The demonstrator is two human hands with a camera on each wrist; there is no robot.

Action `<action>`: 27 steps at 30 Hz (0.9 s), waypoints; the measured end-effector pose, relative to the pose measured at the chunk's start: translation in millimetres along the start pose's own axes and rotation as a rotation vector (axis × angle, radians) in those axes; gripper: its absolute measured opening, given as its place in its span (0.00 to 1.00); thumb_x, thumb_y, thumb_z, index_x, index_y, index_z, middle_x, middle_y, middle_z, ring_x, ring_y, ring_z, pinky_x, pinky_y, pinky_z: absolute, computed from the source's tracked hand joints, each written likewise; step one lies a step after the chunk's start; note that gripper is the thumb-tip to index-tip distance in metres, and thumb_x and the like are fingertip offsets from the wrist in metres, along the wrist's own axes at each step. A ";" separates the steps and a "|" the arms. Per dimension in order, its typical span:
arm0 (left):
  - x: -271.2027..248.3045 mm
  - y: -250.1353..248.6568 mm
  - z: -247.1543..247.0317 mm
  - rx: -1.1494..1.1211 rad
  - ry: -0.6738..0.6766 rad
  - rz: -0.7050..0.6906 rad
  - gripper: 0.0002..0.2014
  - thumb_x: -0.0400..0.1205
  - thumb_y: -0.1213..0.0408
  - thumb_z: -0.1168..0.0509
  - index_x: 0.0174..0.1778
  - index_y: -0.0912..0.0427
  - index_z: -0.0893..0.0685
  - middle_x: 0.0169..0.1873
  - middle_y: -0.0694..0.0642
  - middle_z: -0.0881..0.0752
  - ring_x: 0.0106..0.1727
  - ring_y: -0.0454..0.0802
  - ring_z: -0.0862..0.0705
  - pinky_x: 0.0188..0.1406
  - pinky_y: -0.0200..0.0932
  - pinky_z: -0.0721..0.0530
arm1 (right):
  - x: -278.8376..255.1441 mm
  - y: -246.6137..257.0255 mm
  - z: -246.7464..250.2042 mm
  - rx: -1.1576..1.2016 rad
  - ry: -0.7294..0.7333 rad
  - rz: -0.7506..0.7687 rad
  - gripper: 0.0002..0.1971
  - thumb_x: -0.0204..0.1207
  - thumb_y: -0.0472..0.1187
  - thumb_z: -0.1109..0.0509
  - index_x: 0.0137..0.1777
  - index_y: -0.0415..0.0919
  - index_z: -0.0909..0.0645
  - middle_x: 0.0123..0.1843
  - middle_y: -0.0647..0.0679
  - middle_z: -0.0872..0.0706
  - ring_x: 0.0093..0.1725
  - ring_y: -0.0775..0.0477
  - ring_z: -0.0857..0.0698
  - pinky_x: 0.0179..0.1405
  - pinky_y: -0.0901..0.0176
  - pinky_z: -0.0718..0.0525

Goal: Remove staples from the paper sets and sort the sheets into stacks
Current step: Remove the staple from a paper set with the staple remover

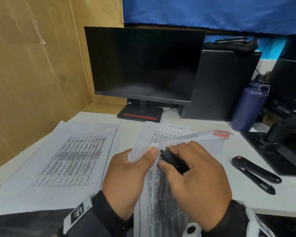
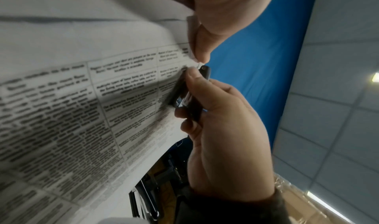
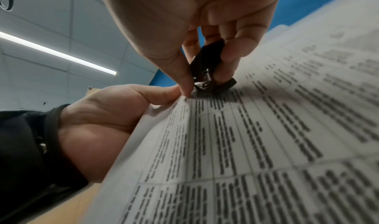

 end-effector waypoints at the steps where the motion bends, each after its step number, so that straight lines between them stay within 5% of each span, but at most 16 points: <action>1: -0.8 0.2 0.1 0.018 0.005 -0.022 0.09 0.75 0.56 0.25 0.46 0.54 0.04 0.46 0.61 0.04 0.53 0.63 0.06 0.65 0.70 0.14 | 0.3 -0.4 0.7 -0.007 0.011 0.000 0.09 0.70 0.57 0.27 0.46 0.57 0.19 0.38 0.58 0.21 0.35 0.53 0.20 0.29 0.50 0.17; 9: 0.3 -0.4 1.7 0.016 0.037 -0.038 0.07 0.78 0.60 0.26 0.46 0.56 0.04 0.46 0.63 0.05 0.53 0.65 0.06 0.64 0.71 0.14 | 3.0 -9.5 -4.8 0.329 0.043 -0.132 0.11 0.65 0.55 0.22 0.46 0.56 0.15 0.41 0.58 0.15 0.43 0.55 0.15 0.42 0.50 0.15; 17: 3.0 5.8 3.4 -0.163 0.056 0.150 0.12 0.78 0.63 0.27 0.54 0.64 0.06 0.53 0.69 0.07 0.57 0.68 0.08 0.69 0.68 0.16 | -2.5 -3.6 -5.1 -0.057 -0.065 0.126 0.09 0.72 0.50 0.24 0.50 0.54 0.17 0.39 0.55 0.22 0.31 0.46 0.19 0.20 0.53 0.22; 21: 4.9 6.0 3.1 -0.205 0.087 0.204 0.12 0.78 0.65 0.28 0.53 0.67 0.07 0.51 0.73 0.08 0.50 0.68 0.07 0.59 0.63 0.10 | -0.5 -7.5 -5.3 -0.021 -0.041 0.113 0.08 0.74 0.54 0.28 0.49 0.55 0.18 0.40 0.56 0.23 0.32 0.48 0.19 0.21 0.51 0.21; 27: 7.2 5.9 6.1 -0.175 0.087 0.191 0.11 0.80 0.66 0.28 0.54 0.67 0.07 0.51 0.72 0.07 0.51 0.67 0.07 0.60 0.62 0.11 | -0.6 -10.5 -8.0 0.028 0.016 0.070 0.09 0.74 0.57 0.30 0.50 0.57 0.20 0.42 0.57 0.22 0.36 0.52 0.20 0.27 0.50 0.18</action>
Point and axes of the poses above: each hand's wrist, its own x-axis towards the middle knuckle, its own z-axis out of the back of the hand, y = z × x, the point moved 1 cm from there along x, towards the middle knuckle
